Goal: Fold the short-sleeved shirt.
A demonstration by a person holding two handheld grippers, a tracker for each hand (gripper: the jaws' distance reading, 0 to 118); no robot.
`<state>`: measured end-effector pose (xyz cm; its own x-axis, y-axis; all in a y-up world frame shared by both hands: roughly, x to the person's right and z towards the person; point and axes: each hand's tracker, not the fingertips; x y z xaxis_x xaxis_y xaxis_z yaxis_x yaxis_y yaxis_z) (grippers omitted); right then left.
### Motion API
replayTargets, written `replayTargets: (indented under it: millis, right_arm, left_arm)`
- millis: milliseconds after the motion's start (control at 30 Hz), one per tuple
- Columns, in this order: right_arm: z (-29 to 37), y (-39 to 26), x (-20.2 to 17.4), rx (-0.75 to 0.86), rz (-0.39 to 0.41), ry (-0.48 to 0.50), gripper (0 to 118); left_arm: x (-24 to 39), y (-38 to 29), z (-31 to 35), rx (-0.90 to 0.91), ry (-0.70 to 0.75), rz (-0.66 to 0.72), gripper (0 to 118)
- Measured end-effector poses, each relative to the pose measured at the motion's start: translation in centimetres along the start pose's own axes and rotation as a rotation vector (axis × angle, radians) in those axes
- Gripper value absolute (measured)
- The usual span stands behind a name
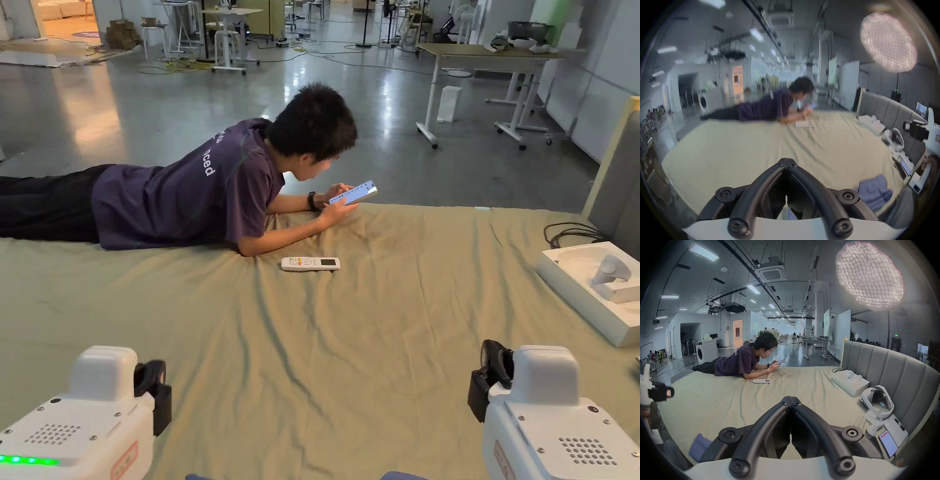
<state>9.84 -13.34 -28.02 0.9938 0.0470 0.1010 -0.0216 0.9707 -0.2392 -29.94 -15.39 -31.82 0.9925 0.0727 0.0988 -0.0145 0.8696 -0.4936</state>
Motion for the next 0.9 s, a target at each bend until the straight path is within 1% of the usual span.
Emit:
replayTargets:
  millis: [100, 200, 233, 300, 333, 367, 433, 500, 600, 667, 700, 767, 800, 833, 867, 900]
  right_arm:
    - [-0.2, -0.6, 0.2, -0.023, 0.008, 0.000, 0]
    - [-0.4, -1.3, 0.3, -0.051, 0.013, 0.001, 0]
    - [-0.5, -1.5, 0.3, -0.059, 0.012, 0.003, 0]
    - [-0.6, -2.0, 0.2, -0.080, 0.012, 0.008, 0]
    - [-0.6, -2.2, 0.1, -0.085, 0.013, 0.008, 0]
    - [-0.7, -2.5, 0.0, -0.091, 0.015, 0.008, 0]
    - [-0.6, -2.8, -0.2, -0.106, 0.020, 0.013, 0]
    - [-0.7, -3.1, -0.4, -0.117, 0.026, 0.015, 0]
    - [-0.7, -3.3, -0.6, -0.127, 0.029, 0.017, 0]
    - [-0.6, -3.4, -0.6, -0.131, 0.033, 0.020, 0]
    - [-0.6, -3.4, -0.7, -0.133, 0.034, 0.018, 0]
    - [-0.6, -3.6, -0.7, -0.137, 0.033, 0.017, 0]
    - [-0.6, -3.7, -0.7, -0.140, 0.032, 0.017, 0]
    - [-0.6, -3.7, -0.6, -0.143, 0.029, 0.018, 0]
    - [-0.6, -3.7, -0.6, -0.145, 0.026, 0.018, 0]
    - [-0.5, -3.8, -0.6, -0.146, 0.024, 0.017, 0]
  left_arm:
    - [-4.0, -2.2, -2.5, -0.242, -0.047, 0.087, 1]
    - [-7.4, -4.7, -4.7, -0.412, -0.171, 0.185, 2]
    - [-8.5, -5.5, -5.5, -0.451, -0.221, 0.242, 6]
    - [-10.0, -7.1, -6.6, -0.496, -0.268, 0.310, 48]
    - [-10.6, -7.8, -7.2, -0.520, -0.283, 0.323, 67]
    - [-11.0, -8.4, -7.9, -0.550, -0.314, 0.337, 74]
    - [-11.7, -9.9, -9.0, -0.596, -0.430, 0.410, 74]
    - [-12.1, -11.2, -10.4, -0.650, -0.507, 0.474, 74]
    - [-11.9, -13.4, -12.3, -0.692, -0.565, 0.524, 74]
    - [-12.0, -13.9, -12.7, -0.635, -0.643, 0.583, 74]
    - [-11.9, -14.2, -12.8, -0.626, -0.687, 0.624, 74]
    - [-11.7, -15.1, -13.9, -0.647, -0.772, 0.751, 74]
    - [-11.3, -15.7, -14.4, -0.697, -0.783, 0.791, 74]
    - [-10.9, -15.8, -14.6, -0.716, -0.793, 0.794, 73]
    - [-10.4, -15.9, -14.6, -0.696, -0.794, 0.758, 65]
    - [-9.8, -15.8, -14.6, -0.690, -0.806, 0.727, 46]
